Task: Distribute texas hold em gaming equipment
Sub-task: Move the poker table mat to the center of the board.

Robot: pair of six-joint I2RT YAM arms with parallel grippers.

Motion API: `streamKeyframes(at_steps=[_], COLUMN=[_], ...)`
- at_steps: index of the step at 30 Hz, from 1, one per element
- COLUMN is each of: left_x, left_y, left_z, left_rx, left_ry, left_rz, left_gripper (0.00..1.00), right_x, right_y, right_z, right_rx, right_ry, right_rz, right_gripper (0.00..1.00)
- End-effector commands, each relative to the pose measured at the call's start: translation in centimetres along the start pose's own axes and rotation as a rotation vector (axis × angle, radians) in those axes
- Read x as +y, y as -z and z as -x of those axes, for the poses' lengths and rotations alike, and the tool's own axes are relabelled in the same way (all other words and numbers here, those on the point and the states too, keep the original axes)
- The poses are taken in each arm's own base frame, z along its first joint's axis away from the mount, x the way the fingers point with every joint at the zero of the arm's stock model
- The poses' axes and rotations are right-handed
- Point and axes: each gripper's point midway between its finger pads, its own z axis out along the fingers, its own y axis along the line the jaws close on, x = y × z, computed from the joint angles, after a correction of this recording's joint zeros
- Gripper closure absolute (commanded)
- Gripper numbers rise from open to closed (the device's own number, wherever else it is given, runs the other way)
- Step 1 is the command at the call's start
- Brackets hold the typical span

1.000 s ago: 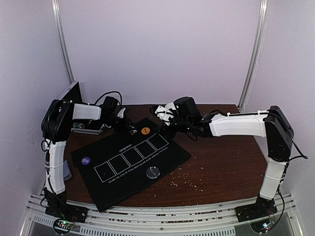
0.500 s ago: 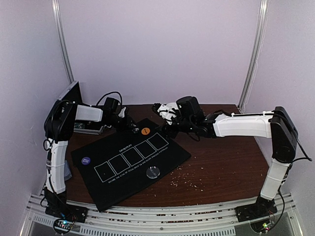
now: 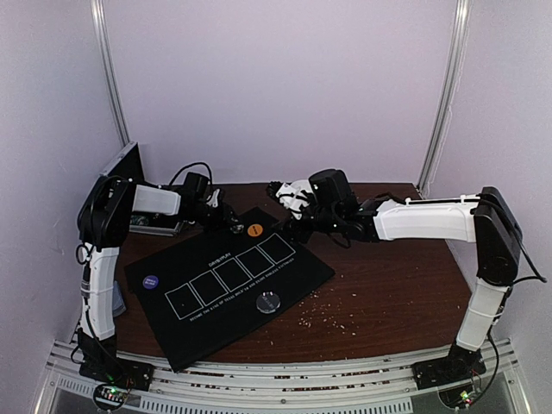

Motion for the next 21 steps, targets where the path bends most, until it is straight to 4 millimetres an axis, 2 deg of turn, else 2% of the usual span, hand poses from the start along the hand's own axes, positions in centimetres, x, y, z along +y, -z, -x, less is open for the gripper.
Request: streamKeyframes(at_steps=[1, 9, 10, 12, 13, 21], left_x=[5.9, 6.5, 6.7, 7.0, 7.0, 4.8], left_y=[-0.3, 0.4, 0.5, 0.4, 0.3, 0.4], left_z=[-2.0, -1.3, -1.3, -1.3, -1.5, -1.5], left_rx=[0.021, -0.023, -0.027, -0.03, -0.027, -0.024], left_ry=[0.079, 0.071, 0.07, 0.071, 0.07, -0.005], left_rz=[0.185, 0.243, 0.251, 0.26, 0.257, 0.163], left_gripper=[0.59, 0.55, 0.59, 0.74, 0.78, 0.8], right_x=[0.2, 0.7, 0.7, 0.8, 0.8, 0.5], right_y=[0.7, 1.0, 1.0, 1.0, 1.0, 1.1], right_z=[0.5, 1.1, 1.1, 1.2, 1.2, 1.0], right_rx=[-0.008, -0.027, -0.027, -0.028, -0.028, -0.017], right_ry=[-0.012, -0.016, -0.017, -0.016, -0.018, -0.018], right_rz=[0.026, 0.061, 0.064, 0.071, 0.071, 0.055], right_gripper=[0.22, 0.22, 0.22, 0.22, 0.22, 0.22])
